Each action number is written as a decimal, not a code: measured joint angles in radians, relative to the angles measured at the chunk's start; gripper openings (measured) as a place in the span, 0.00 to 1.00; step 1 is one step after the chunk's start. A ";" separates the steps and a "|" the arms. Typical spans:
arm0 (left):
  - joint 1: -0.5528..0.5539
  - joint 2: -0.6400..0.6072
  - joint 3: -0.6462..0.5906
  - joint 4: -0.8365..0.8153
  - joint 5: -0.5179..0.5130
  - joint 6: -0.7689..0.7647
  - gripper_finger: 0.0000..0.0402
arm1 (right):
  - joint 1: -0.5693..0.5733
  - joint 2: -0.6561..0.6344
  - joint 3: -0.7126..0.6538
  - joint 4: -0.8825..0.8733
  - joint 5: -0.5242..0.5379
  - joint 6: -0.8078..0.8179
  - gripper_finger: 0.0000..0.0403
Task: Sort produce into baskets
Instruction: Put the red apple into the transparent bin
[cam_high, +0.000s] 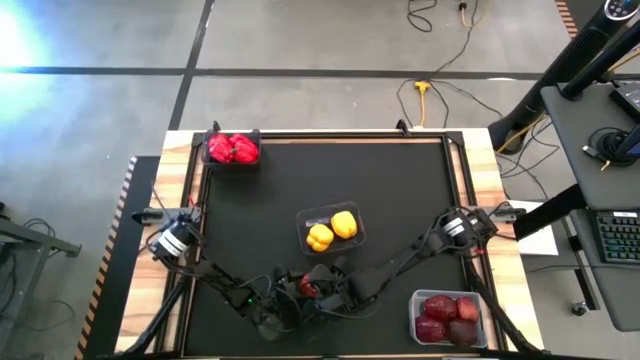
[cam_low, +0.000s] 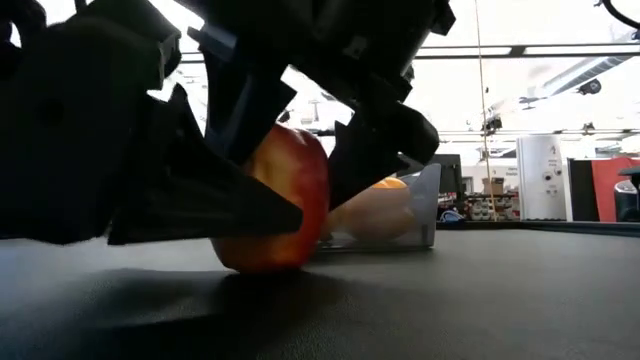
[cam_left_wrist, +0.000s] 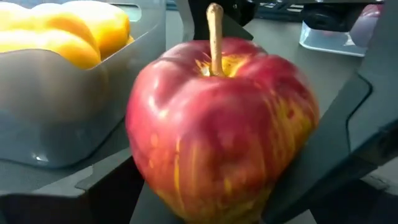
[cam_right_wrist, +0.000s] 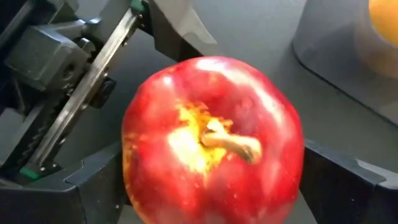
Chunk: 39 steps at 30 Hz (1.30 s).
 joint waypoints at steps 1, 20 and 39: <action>-0.002 -0.004 0.000 -0.002 0.000 0.000 0.90 | 0.000 0.000 0.000 0.001 0.000 0.004 0.95; -0.072 -0.350 -0.007 -0.808 0.142 -0.196 0.85 | 0.113 -0.110 0.324 -0.890 -0.186 0.154 0.83; -0.059 -0.409 -0.021 -0.876 0.158 -0.196 0.81 | 0.476 -0.505 -0.128 -0.895 -0.393 1.151 0.83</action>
